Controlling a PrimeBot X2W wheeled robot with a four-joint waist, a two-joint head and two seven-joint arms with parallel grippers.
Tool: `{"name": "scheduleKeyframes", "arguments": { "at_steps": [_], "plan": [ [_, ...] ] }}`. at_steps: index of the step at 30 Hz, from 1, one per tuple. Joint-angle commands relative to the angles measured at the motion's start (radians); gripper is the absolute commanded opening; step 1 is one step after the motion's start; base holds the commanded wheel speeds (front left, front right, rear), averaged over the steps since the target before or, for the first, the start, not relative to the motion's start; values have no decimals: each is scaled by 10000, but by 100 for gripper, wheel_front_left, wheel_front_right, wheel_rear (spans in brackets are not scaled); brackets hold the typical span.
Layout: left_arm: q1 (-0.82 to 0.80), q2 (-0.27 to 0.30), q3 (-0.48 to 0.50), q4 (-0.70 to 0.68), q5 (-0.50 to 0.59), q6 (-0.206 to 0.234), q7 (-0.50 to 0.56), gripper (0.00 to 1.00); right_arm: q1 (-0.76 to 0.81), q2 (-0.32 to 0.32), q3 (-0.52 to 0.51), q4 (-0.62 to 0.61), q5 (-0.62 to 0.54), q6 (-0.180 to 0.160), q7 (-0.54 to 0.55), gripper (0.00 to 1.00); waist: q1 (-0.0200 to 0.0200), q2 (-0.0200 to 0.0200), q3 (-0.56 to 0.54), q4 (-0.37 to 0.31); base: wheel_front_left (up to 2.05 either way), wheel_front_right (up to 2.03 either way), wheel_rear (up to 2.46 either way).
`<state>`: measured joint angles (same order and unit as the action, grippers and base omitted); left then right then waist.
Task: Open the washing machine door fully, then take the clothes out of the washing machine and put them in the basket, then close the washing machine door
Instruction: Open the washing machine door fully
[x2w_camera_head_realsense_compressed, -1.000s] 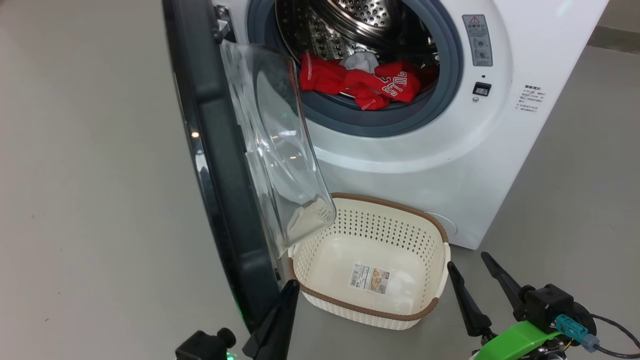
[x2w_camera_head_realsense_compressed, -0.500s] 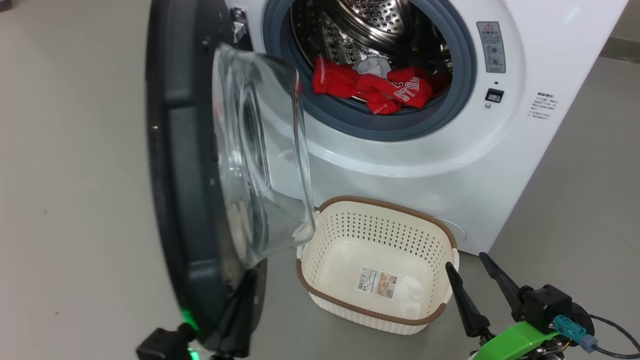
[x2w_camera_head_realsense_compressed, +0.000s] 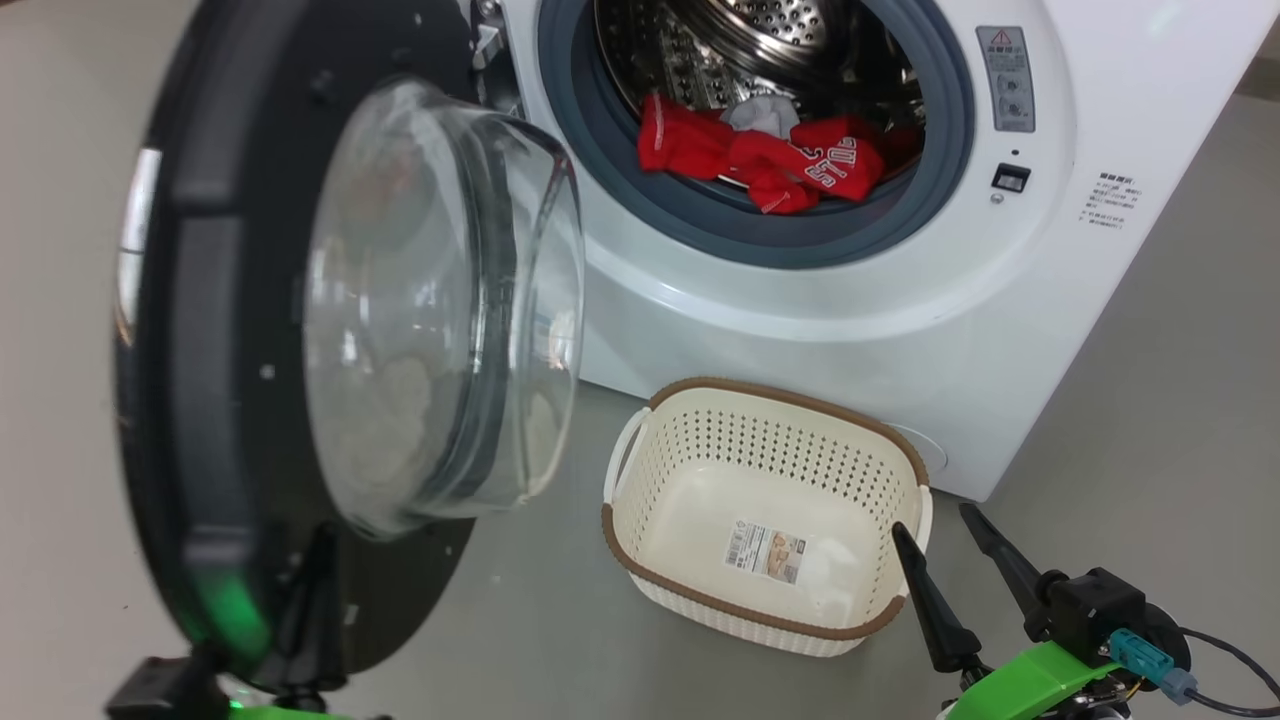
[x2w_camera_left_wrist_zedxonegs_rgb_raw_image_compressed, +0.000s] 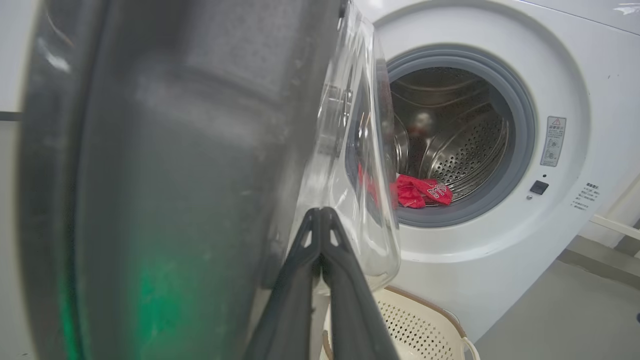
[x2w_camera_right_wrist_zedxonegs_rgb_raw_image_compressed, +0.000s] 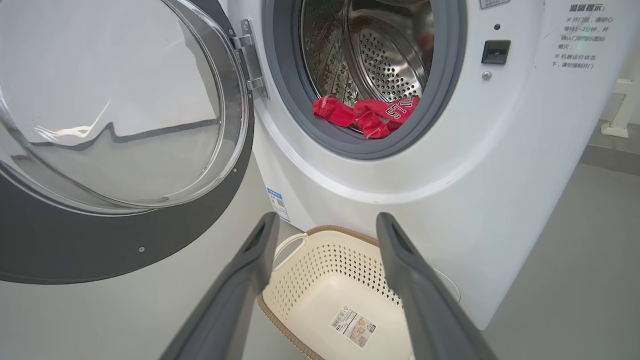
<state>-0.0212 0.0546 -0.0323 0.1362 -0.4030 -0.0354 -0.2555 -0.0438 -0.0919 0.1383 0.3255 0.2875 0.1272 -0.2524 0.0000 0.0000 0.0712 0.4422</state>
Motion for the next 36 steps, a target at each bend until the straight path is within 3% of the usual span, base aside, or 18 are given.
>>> {"name": "scheduleKeyframes", "arguments": {
  "at_steps": [1, 17, 36],
  "plan": [
    [-410, 285, 585, -160, 11, 119, -63, 0, -250, -93, 199, -257, -125, 35, -93, 100, 0, 0, 83, -16, 0, 0, 0],
    [-1692, 748, 3194, 1061, 192, 53, -63, 0, -536, -226, 181, -209, -254, 35, -93, 100, 0, 0, 585, -187, 0, 0, 0],
    [-3749, 1731, 5555, 3724, 1024, -631, -63, 0, -997, -336, 148, -246, -468, 35, -93, 100, 0, 0, 1399, -469, 0, 0, 0]
  ]
}}
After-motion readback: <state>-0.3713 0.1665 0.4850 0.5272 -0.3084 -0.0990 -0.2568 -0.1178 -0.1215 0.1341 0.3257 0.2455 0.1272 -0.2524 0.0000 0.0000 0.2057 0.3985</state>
